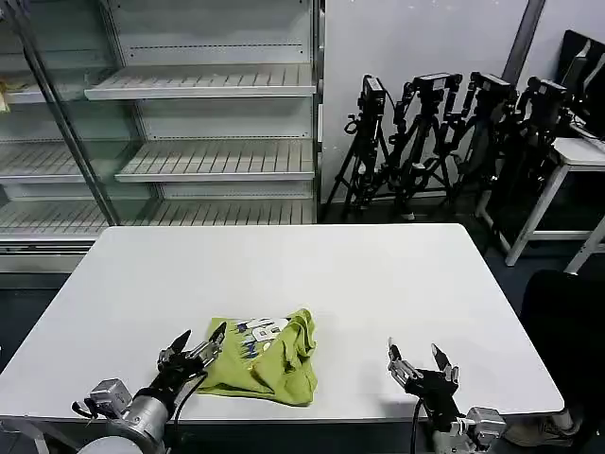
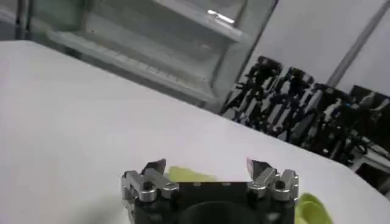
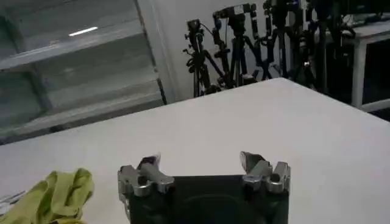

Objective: Fold and organize the clothes.

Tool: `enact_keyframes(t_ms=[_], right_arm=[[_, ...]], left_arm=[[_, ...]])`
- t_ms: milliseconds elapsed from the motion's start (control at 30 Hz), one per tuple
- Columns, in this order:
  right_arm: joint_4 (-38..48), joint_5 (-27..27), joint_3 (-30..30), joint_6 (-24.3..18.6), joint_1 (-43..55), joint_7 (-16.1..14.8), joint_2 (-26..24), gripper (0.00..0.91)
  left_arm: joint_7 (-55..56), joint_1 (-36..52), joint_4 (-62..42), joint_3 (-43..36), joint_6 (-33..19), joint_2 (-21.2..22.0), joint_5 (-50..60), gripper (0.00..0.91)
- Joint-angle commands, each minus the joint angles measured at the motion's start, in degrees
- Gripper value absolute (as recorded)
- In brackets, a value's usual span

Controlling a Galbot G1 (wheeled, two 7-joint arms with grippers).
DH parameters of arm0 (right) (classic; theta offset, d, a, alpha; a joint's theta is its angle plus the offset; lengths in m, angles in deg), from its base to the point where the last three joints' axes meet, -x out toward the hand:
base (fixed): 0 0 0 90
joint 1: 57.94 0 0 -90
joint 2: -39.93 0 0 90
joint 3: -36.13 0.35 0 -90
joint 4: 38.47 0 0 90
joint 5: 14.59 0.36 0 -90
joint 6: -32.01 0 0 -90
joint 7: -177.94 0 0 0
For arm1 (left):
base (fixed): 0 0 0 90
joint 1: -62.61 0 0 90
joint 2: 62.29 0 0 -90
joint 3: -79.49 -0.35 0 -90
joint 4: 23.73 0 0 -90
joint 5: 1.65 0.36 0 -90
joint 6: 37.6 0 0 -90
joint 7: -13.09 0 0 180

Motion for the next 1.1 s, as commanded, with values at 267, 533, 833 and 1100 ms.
enact_keyframes(t_ms=[267,533,833,1100], right_arm=[[-2.4,-0.5,1.5,0.2,-1.6,0.0,-0.6,0.907],[-2.4,-0.9,1.1,0.2,-1.5,0.1,-0.4,0.907],[-3.1,-0.8,1.5,0.4,-1.7,0.2,-0.7,0.907],[-3.7,-0.8,1.4,0.4,-1.8,0.3,-0.6,0.907]], left_arm=[[-6.4,2.9,-9.5,0.6,8.7,-1.3,-15.4,0.907],[-7.3,4.9,-11.3,-1.8,8.6,-0.5,-15.7,0.907],[-7.0,4.5,-9.8,-4.1,7.2,2.0,-16.2,0.292],[-6.9,4.7,-10.3,-4.2,5.0,2.4,-15.3,0.02]])
